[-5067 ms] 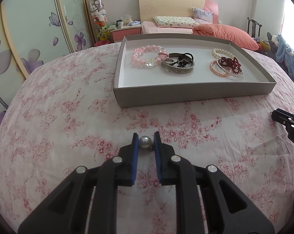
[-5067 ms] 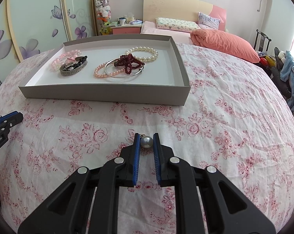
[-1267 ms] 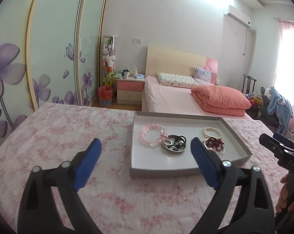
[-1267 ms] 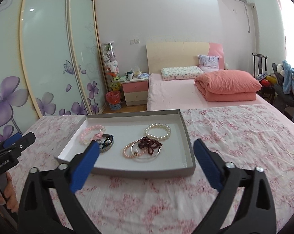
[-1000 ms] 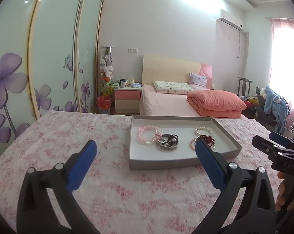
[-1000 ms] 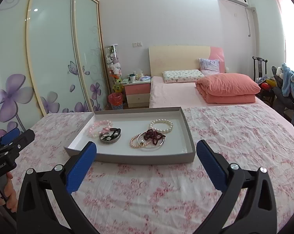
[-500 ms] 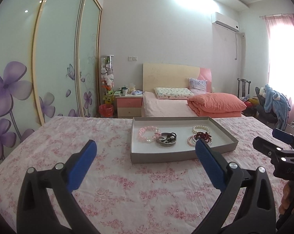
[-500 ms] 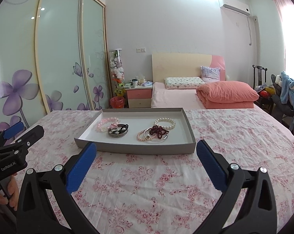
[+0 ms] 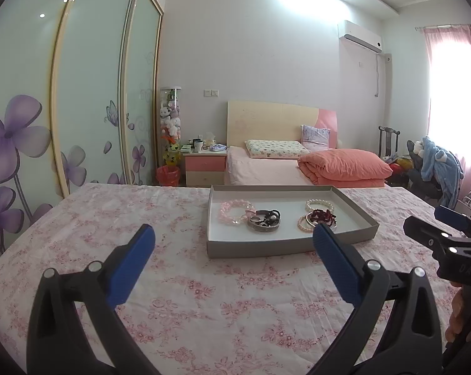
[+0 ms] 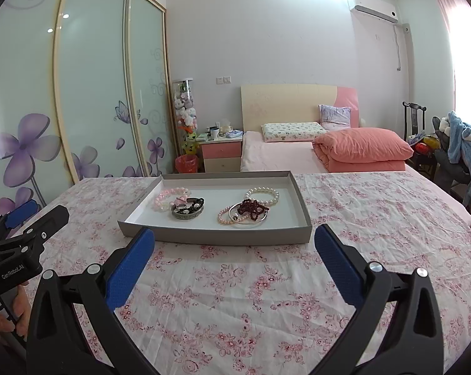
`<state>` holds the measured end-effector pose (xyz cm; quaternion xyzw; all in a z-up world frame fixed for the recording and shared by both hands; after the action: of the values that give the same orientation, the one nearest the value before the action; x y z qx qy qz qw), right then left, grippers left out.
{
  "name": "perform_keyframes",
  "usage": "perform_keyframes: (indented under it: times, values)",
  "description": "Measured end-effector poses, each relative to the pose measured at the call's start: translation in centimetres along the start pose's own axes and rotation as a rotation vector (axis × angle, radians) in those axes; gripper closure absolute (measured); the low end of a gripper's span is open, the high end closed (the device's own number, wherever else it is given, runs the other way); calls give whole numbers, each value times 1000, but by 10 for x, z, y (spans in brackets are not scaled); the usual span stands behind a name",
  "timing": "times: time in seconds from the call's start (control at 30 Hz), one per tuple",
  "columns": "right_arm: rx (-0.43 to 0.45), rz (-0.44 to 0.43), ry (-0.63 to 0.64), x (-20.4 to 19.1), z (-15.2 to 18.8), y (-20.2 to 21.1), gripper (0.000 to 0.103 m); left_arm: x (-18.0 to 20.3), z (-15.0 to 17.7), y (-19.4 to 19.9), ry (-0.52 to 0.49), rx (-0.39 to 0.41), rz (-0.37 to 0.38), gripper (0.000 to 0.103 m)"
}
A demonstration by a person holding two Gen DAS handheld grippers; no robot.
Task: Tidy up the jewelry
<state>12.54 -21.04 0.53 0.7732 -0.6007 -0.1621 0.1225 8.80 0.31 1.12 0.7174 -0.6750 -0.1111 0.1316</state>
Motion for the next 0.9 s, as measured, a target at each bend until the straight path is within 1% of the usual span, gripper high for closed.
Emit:
perform_keyframes:
  times: [0.9]
  values:
    - [-3,1,-5,-2,0,0,2,5,6,-3,-4,-9,11,4]
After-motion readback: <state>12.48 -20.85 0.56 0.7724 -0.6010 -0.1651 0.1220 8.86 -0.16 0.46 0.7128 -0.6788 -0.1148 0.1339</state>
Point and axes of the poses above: each gripper's, at about its wrist camera, not at the fingertips, and y roughly against the way its jaws point, x to its right, z to its underside, the point moved 1 cm from there along -y, roughly the way its jaws point, and after that the axes turned 2 degrees about -z, right-handed, at the moved point
